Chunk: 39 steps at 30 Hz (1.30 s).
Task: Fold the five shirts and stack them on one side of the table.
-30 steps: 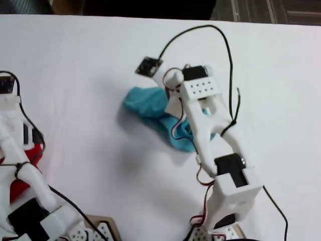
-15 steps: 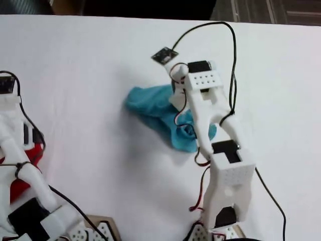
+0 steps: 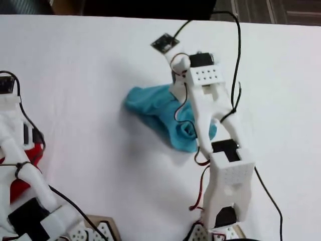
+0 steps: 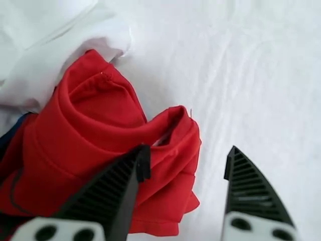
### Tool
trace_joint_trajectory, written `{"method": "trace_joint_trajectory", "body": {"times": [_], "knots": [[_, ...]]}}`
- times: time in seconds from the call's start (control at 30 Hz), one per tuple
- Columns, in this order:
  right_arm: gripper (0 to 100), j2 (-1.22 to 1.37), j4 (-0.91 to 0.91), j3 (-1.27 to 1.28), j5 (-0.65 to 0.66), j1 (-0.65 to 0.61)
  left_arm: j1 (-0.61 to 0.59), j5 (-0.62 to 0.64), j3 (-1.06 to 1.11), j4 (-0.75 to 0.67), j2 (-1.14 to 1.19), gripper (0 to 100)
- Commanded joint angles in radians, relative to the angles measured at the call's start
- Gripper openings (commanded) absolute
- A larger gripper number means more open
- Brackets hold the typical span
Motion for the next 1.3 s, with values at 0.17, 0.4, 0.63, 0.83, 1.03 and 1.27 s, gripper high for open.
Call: {"method": "trace_joint_trajectory", "body": {"times": [0.17, 0.4, 0.63, 0.83, 1.03, 1.27], "knots": [[2.4, -0.012, 0.119, -0.138, -0.003, 0.010, 0.000, -0.008, -0.012, -0.015, -0.046, 26], [18.9, -0.022, 0.199, -0.072, 0.094, 0.001, 0.000, -0.008, -0.012, -0.015, -0.046, 26], [26.5, -0.033, 0.223, -0.075, 0.086, -0.002, 0.000, -0.008, -0.010, -0.015, -0.046, 26], [26.5, 0.002, 0.216, -0.081, 0.086, -0.013, 0.000, -0.008, -0.010, -0.015, -0.046, 26], [26.5, 0.082, 0.185, -0.081, 0.086, -0.047, 0.000, -0.008, -0.010, -0.015, -0.046, 26], [26.5, 0.093, 0.153, -0.124, 0.086, -0.068, 0.000, -0.008, -0.007, -0.014, -0.046, 26]]}}
